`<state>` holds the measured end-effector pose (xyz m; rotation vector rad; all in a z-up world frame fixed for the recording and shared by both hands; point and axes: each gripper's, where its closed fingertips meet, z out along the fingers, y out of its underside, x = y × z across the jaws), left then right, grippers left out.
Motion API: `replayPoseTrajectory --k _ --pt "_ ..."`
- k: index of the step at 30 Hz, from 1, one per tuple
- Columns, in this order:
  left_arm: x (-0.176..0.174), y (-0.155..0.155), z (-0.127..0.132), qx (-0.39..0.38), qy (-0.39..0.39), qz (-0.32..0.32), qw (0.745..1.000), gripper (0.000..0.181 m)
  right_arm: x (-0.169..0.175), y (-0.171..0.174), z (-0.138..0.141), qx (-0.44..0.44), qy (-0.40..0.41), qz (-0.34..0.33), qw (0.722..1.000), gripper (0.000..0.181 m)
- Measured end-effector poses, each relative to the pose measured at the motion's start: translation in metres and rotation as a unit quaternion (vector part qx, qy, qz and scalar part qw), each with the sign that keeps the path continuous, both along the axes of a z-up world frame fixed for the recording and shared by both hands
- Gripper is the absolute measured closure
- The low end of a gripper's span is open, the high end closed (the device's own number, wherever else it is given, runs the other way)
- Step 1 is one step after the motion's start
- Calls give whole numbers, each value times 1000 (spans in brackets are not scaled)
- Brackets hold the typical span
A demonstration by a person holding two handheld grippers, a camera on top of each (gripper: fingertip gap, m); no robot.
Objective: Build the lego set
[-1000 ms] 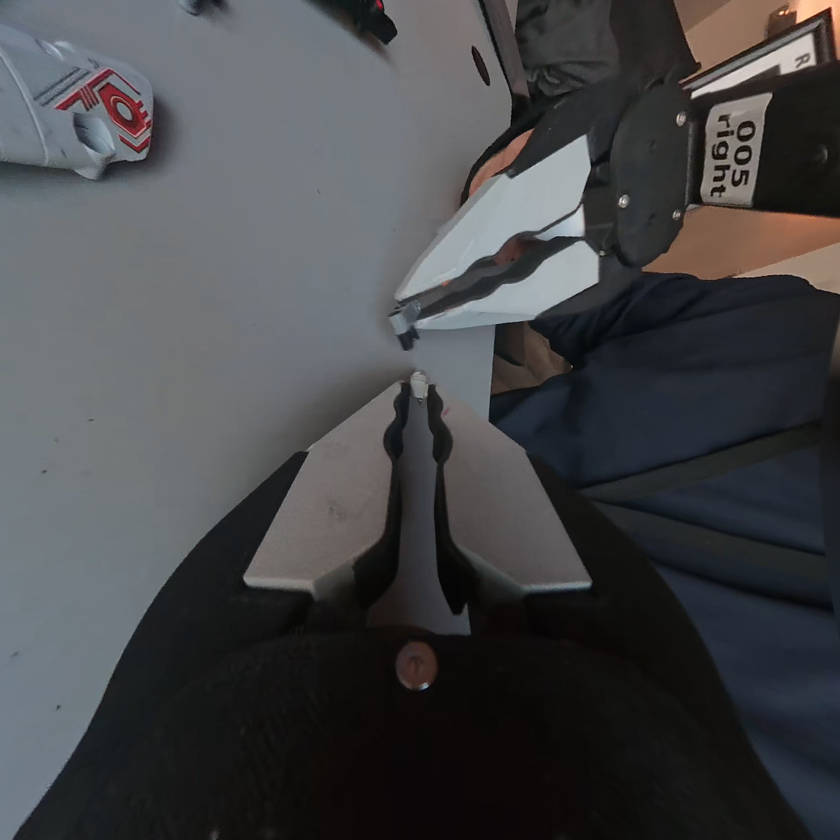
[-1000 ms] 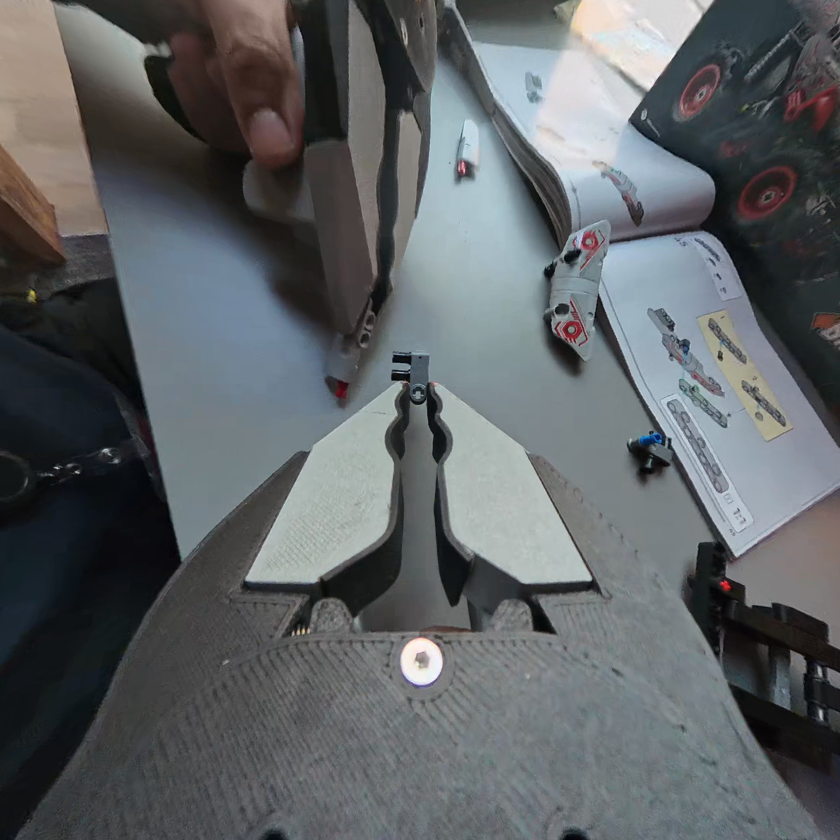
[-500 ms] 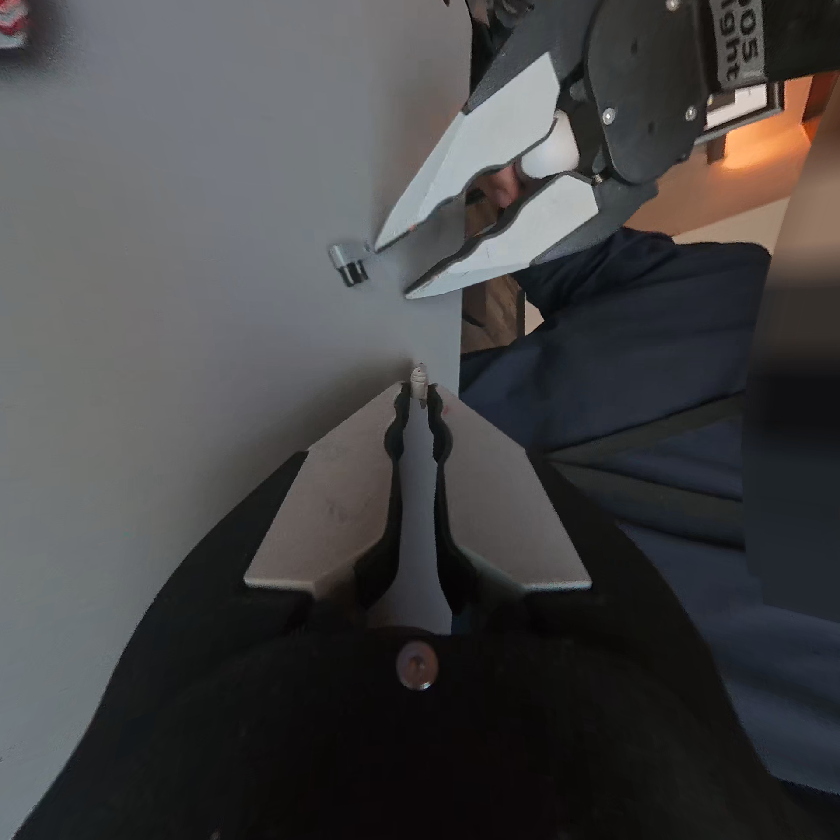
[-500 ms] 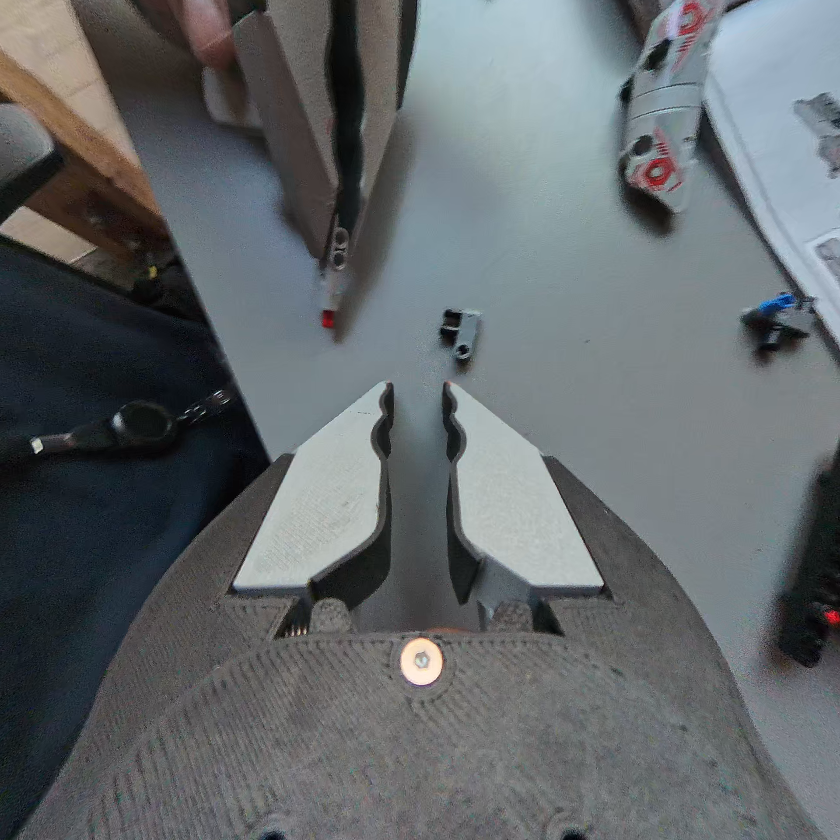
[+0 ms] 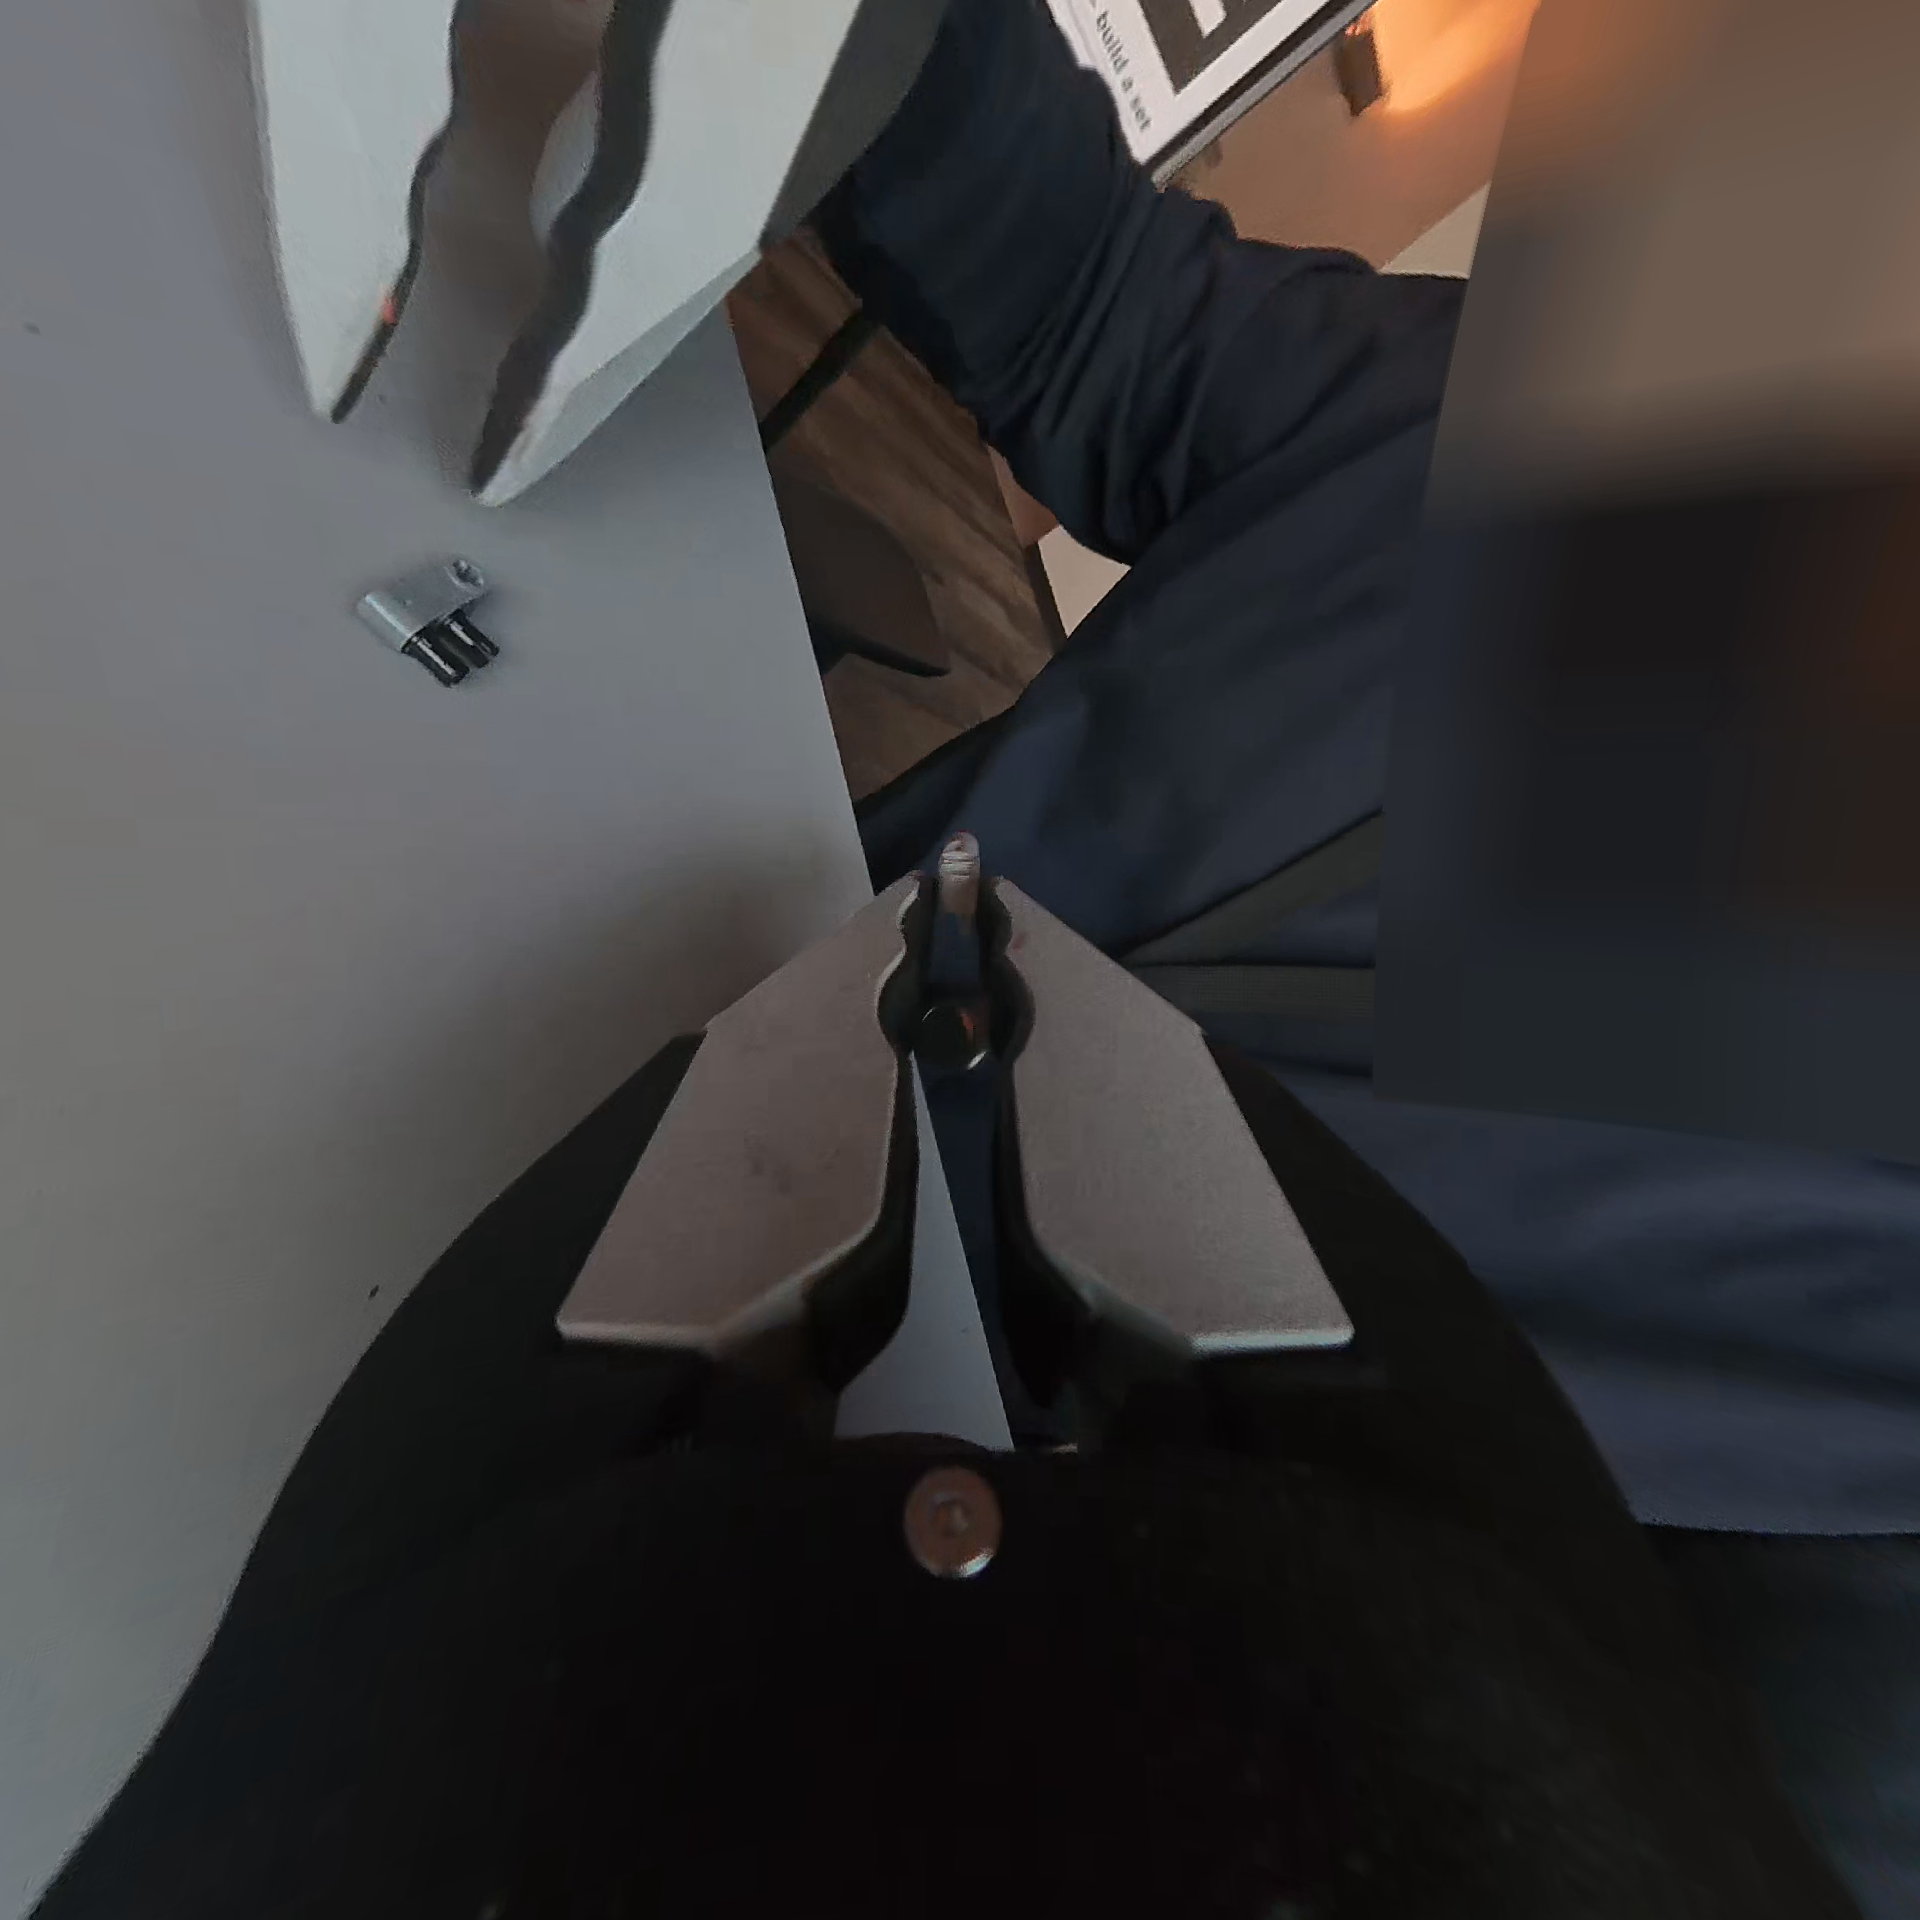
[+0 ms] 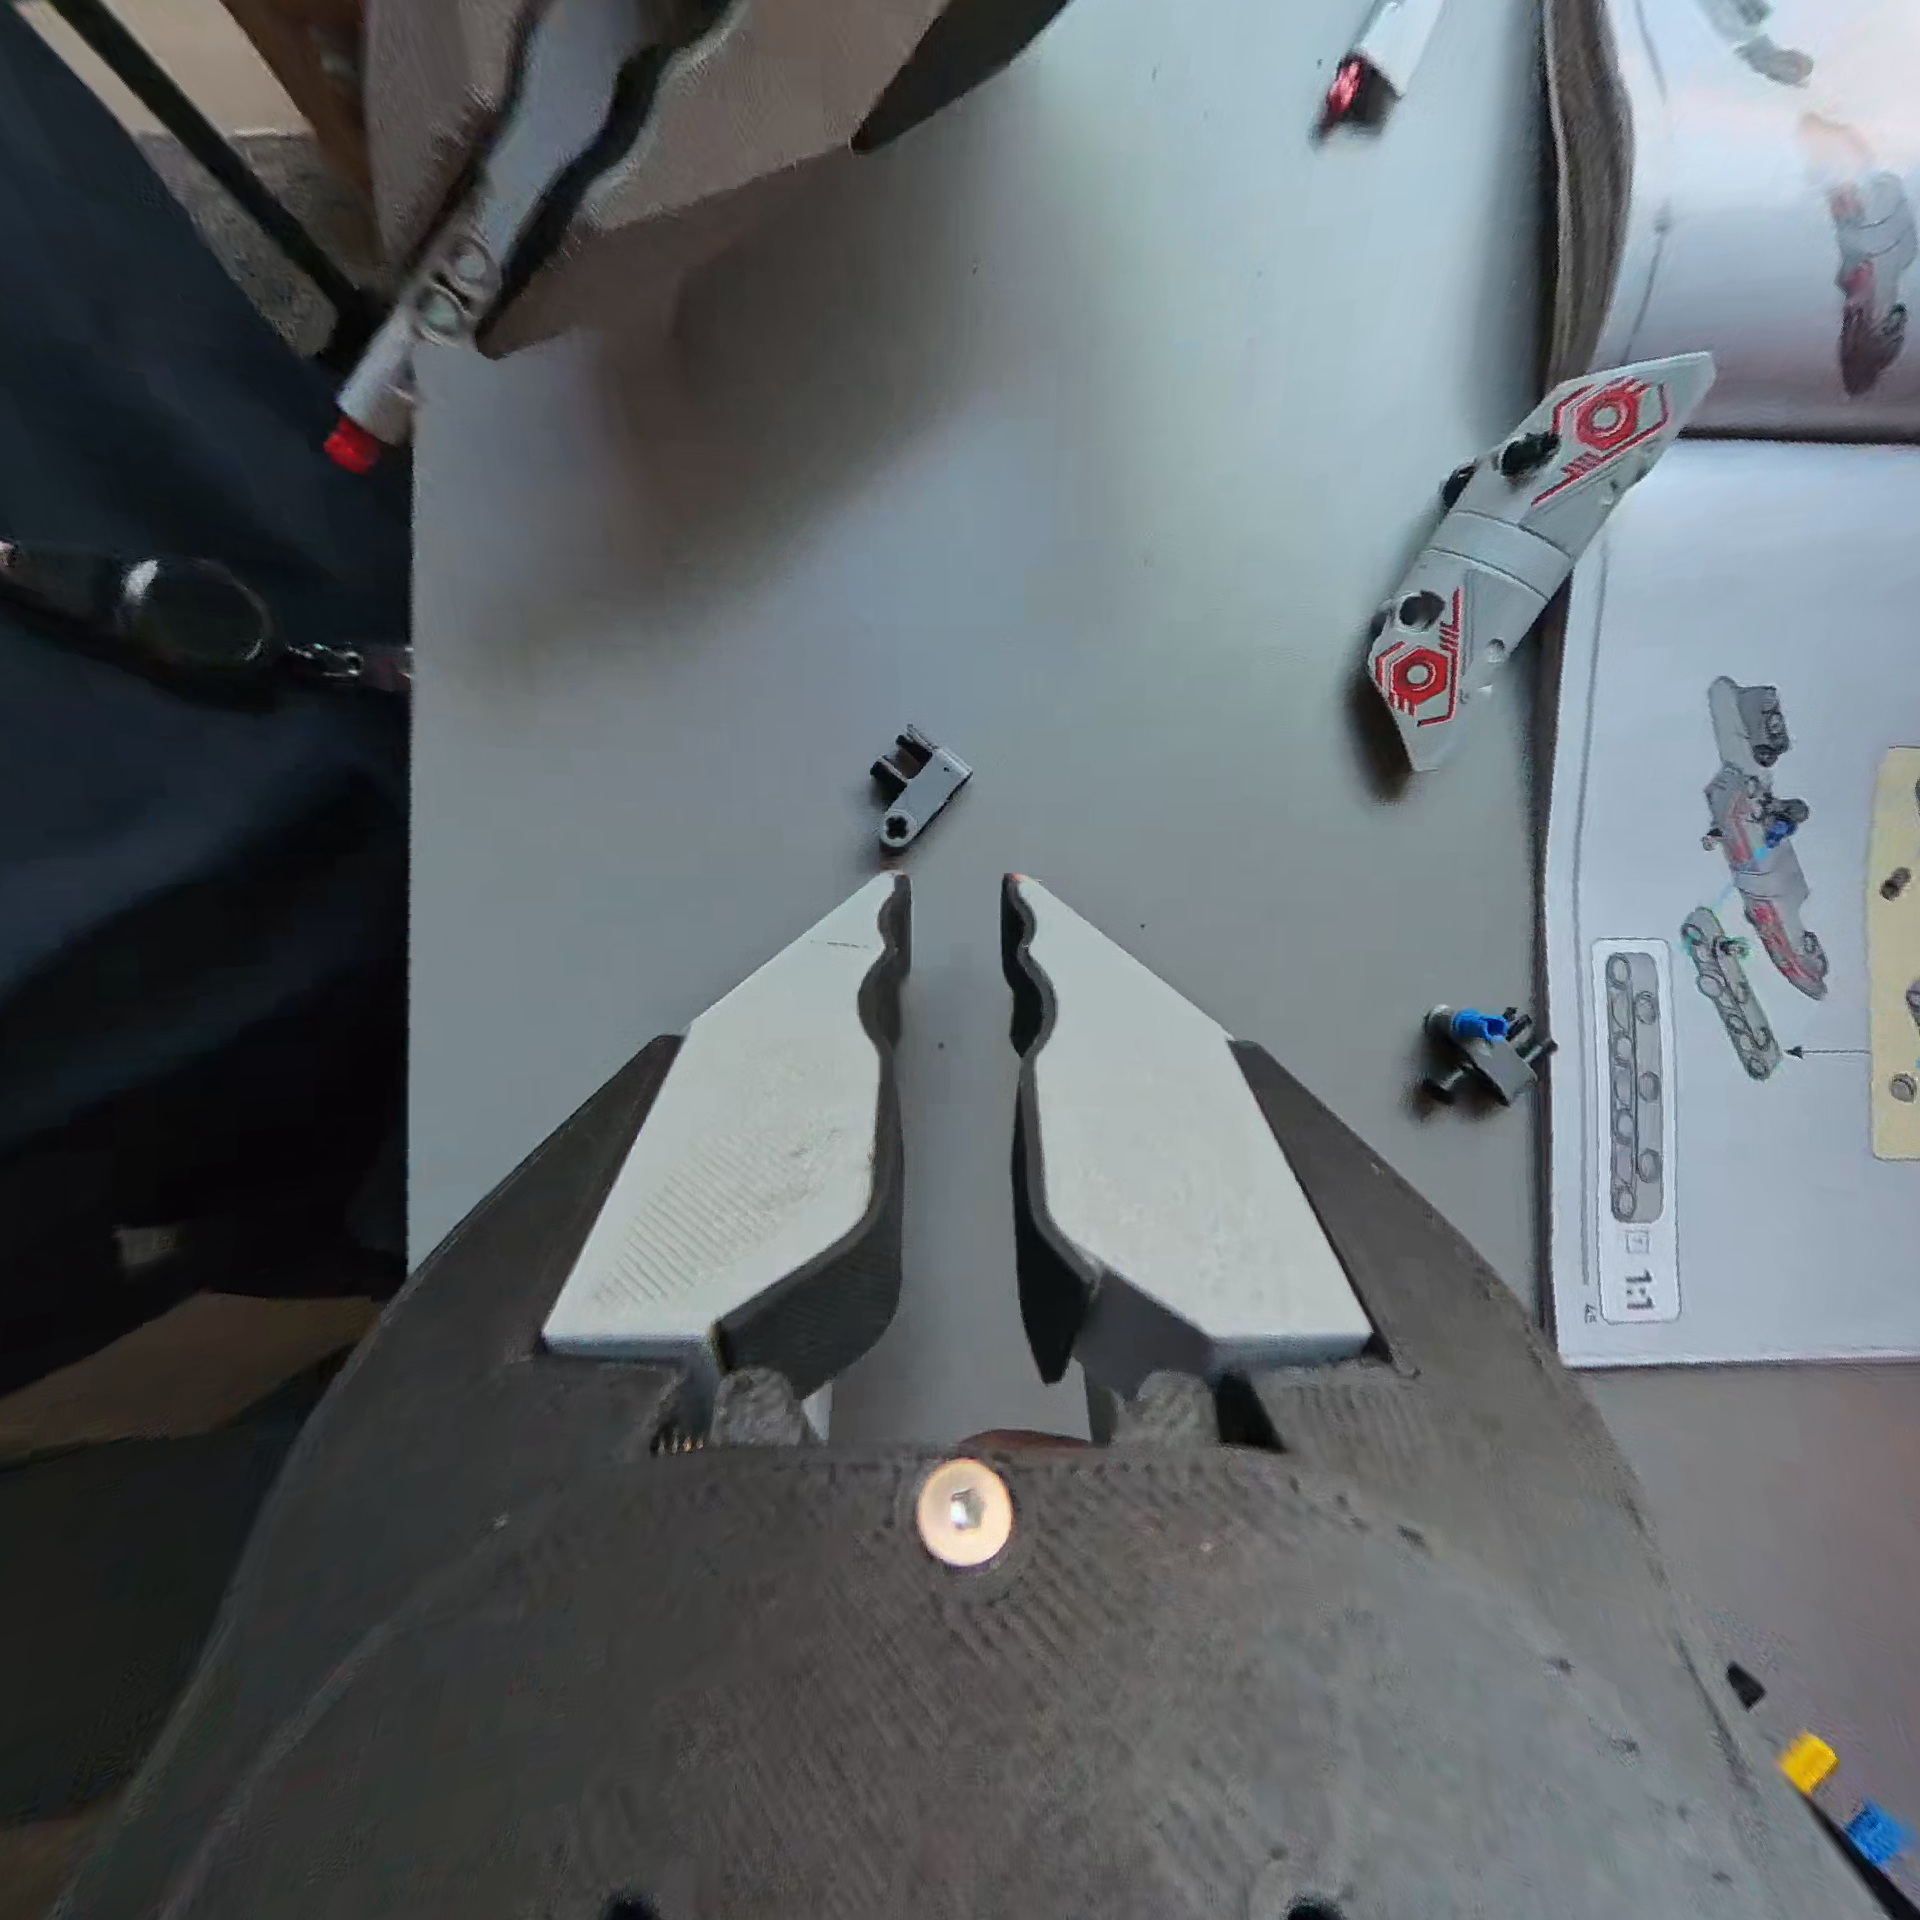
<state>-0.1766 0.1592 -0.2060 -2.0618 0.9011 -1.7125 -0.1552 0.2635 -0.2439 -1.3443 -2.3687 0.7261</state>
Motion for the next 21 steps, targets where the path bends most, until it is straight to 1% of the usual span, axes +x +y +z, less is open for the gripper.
replayPoseTrajectory --k 1,2,4,5,8,11,13,15,18,19,21 --pt "-1 0 3 4 -9 1 1000 177 -1 0 -4 6 -13 2 1000 171" --pt "-2 3 5 10 -15 9 1000 177 -3 -1 -9 12 -21 5 1000 177" --pt "-6 10 -2 38 19 30 999 178 -9 -10 -12 10 -22 10 1000 178" --pt "-7 8 -3 46 24 26 998 177 -11 -17 -12 1 -24 12 1000 179" --pt "-9 8 -2 53 27 37 998 177 -17 -23 -13 -3 -32 -22 999 181" --pt "-11 4 -6 73 47 29 996 177 -14 -26 -7 -32 -20 -82 996 168" --pt "-12 4 -9 81 60 30 994 177 -18 -36 3 -82 16 -119 989 158" --pt "-12 5 -9 81 63 31 994 177 -21 -35 5 -89 39 -163 982 148" --pt "-12 6 -9 74 59 34 995 177 -23 -31 -2 -72 48 -221 971 146" --pt "-13 7 -9 74 58 36 995 177 -24 -31 -3 -66 52 -231 969 140" --pt "-13 8 -9 71 57 40 995 177 -26 -33 -3 -65 61 -239 967 144"
